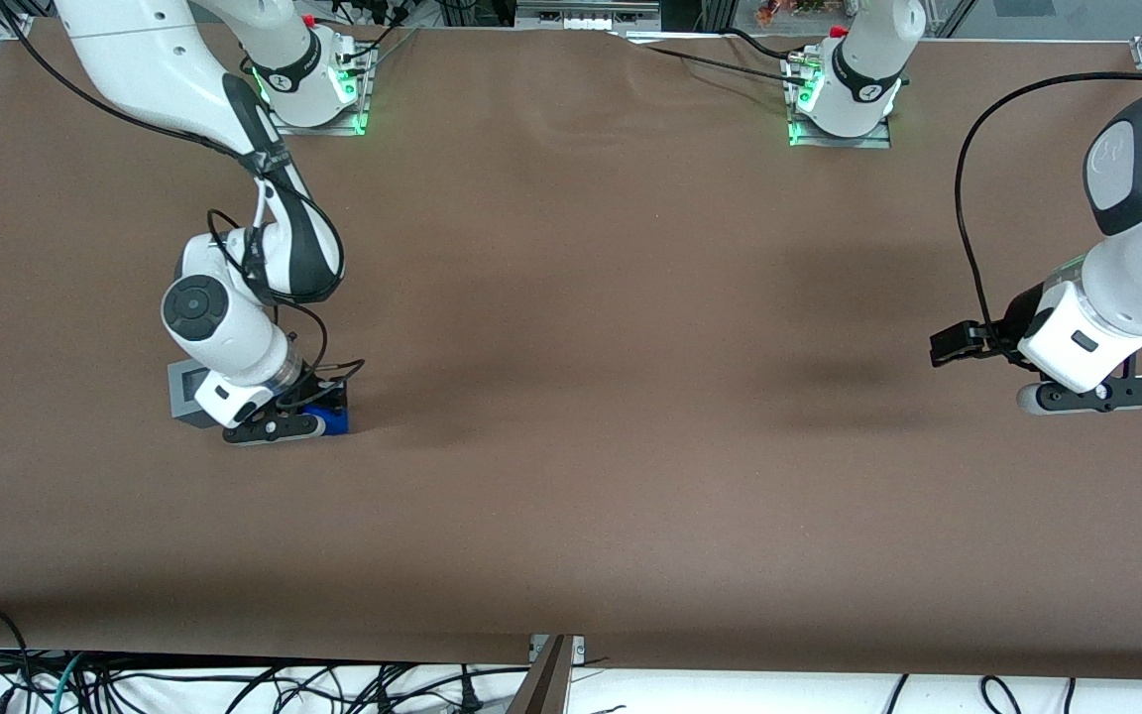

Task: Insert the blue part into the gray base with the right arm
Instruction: 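Carry the blue part over the gray base's square hole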

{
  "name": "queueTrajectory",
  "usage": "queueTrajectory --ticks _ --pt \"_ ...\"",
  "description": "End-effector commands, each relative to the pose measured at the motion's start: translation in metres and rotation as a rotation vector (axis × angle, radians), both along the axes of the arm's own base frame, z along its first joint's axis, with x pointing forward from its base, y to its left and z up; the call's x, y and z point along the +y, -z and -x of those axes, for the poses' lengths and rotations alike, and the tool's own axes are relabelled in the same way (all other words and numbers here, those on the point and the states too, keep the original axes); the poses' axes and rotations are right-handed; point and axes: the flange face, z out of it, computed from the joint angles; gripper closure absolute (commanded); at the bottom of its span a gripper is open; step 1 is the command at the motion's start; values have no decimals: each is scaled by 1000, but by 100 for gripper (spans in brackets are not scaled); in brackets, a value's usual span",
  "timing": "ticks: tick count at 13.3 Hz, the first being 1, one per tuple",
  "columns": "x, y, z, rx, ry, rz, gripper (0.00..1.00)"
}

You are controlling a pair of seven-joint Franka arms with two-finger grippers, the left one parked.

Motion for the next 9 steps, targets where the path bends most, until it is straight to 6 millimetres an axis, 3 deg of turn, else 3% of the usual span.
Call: queueTrajectory --ticks 1,6,9 --pt "-36 -45 4 39 -81 14 72" --pt "-127 -85 9 97 -177 56 72" --pt "-159 -91 14 119 -178 65 72"
